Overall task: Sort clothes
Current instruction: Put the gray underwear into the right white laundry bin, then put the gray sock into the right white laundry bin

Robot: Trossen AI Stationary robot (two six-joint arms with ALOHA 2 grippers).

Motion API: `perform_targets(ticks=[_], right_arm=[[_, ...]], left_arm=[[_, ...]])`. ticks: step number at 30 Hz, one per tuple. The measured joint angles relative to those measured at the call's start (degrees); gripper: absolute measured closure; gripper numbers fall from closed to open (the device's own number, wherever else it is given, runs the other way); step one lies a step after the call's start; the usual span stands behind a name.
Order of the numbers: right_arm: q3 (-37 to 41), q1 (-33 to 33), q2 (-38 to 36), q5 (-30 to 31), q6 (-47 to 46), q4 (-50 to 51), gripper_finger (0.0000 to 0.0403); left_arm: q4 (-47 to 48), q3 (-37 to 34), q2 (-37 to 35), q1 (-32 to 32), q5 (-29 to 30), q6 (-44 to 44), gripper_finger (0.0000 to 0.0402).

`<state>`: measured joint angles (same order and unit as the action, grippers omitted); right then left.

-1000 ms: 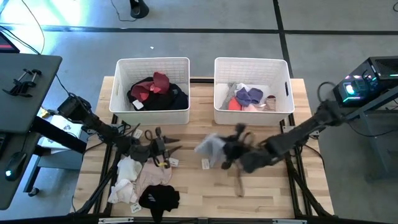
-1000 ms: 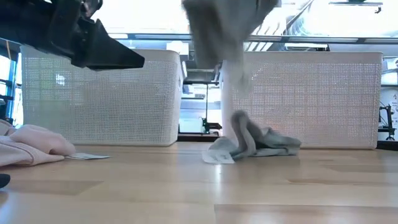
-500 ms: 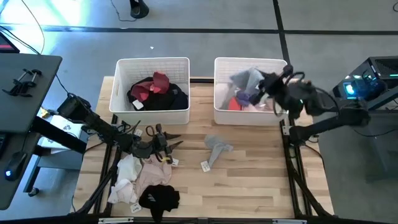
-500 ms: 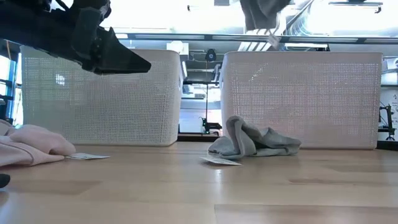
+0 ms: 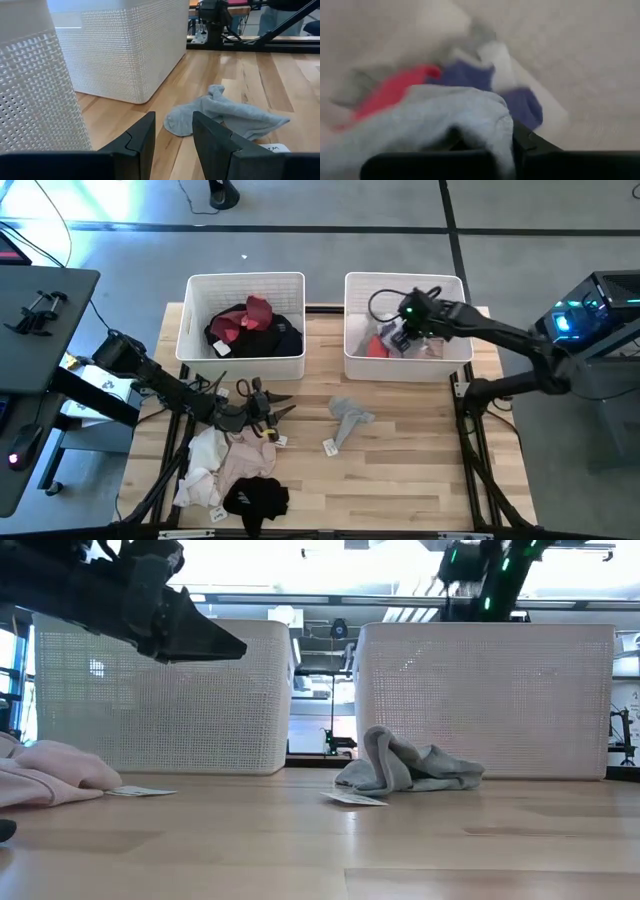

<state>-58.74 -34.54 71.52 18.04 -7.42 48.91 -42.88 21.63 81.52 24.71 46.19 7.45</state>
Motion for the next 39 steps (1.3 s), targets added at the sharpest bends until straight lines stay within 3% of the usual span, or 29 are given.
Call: perform_targets(ticks=[6, 11, 14, 18, 22, 27, 34, 39], right_arm=[[1.22, -4.83, 7.81, -5.2, 2.92, -0.05, 0.0322], [-4.26, -6.4, 9.07, -8.72, 4.84, 4.95, 0.0239], [-9.59, -6.3, 8.11, -7.24, 3.26, 10.05, 0.0206], [-15.69, -3.25, 4.02, 0.01, 0.99, 12.37, 0.0193], [-18.45, 3.72, -1.29, 3.81, 2.91, 9.01, 0.0192], [-14.92, 19.28, -5.96, -2.24, 9.13, -0.43, 0.0192], [1.93, 45.04, -4.12, -1.99, 13.58, -28.33, 0.0192], [14.05, 52.38, 2.58, -2.24, 13.27, -51.36, 0.0192]], left_arm=[[0.03, 0.0, 0.0, 0.0, -0.48, 1.25, 0.0282], [0.14, 0.0, 0.01, 0.0, -2.18, 2.98, 0.0282], [0.14, 0.0, 0.0, 0.0, -2.43, 3.29, 0.0282], [0.16, 0.0, 0.02, 0.07, -2.78, 5.52, 0.0282], [0.27, 0.0, 0.0, 0.07, -3.86, 6.05, 0.0282], [0.25, 0.0, 0.01, 0.07, -3.91, 6.56, 0.0282], [1.11, 0.0, 0.02, 0.07, -3.9, 8.5, 0.0282], [1.32, 0.0, 0.02, 0.06, -3.89, 8.47, 0.0282]])
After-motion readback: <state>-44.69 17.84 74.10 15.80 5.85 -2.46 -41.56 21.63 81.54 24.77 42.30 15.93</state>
